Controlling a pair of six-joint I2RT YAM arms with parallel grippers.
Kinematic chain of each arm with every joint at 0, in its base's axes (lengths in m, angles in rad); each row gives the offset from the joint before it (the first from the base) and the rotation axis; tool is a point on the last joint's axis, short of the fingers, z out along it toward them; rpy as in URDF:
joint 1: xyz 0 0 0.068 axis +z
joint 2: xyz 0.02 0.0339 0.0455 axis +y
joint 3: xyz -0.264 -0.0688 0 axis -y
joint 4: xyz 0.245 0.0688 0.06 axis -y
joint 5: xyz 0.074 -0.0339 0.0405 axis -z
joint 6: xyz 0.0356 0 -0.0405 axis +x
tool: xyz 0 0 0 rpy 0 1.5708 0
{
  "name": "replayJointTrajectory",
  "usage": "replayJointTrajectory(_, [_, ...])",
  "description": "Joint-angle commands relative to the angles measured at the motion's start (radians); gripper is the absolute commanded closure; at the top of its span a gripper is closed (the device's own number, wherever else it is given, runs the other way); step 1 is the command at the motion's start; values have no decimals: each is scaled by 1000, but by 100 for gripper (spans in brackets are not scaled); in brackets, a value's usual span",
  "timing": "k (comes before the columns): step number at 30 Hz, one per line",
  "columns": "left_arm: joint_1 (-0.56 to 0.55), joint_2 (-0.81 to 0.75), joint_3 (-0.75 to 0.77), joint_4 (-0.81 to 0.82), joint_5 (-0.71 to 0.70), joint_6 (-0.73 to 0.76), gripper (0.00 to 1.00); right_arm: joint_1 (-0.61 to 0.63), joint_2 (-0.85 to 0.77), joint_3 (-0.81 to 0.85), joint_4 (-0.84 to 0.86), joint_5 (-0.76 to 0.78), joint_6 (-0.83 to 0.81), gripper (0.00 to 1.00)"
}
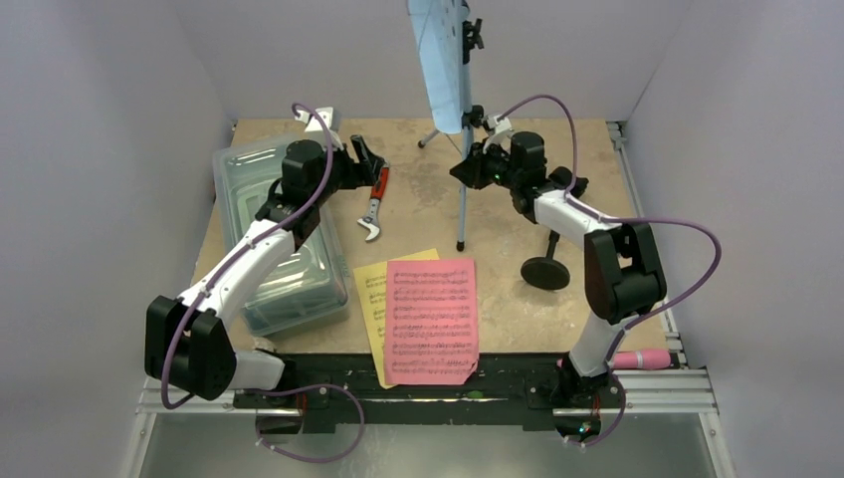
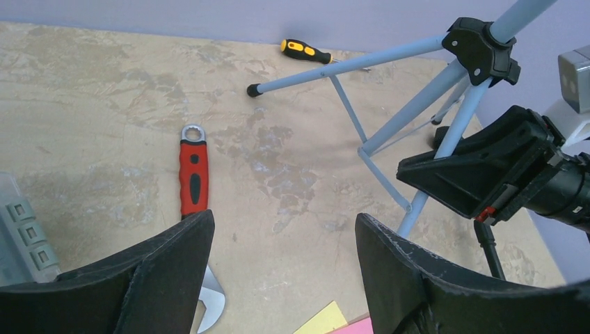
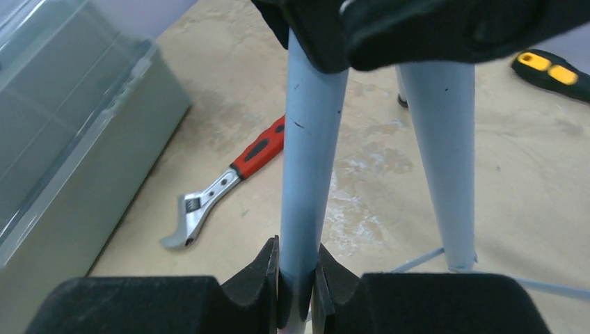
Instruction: Set up the instrument practice props
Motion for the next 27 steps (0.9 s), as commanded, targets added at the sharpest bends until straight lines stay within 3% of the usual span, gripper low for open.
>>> replayJointTrajectory(1, [8, 8, 30, 32, 18, 2, 27, -74, 11, -2, -12, -291, -251, 100])
replayJointTrajectory(6, [8, 7, 33, 30, 25, -1, 27, -157, 59, 6, -18, -461, -234, 100])
replayJointTrajectory(9, [8, 3, 32, 44, 46, -11, 27, -174, 69, -49, 109, -482, -98, 100])
replayJointTrajectory(14, [11, -50, 69, 228, 337, -102, 28, -183, 86, -131, 379, -500, 173, 100])
replayJointTrajectory(17, [3, -23, 172, 249, 409, -167, 29, -187, 91, -138, 397, -485, 228, 100])
replayJointTrajectory(20, [-7, 35, 346, 72, 402, -115, 32, -192, 96, -142, 415, -493, 253, 100])
replayJointTrajectory(27, [-107, 70, 359, 195, 337, -166, 31, -215, 148, -120, 483, -563, 326, 100])
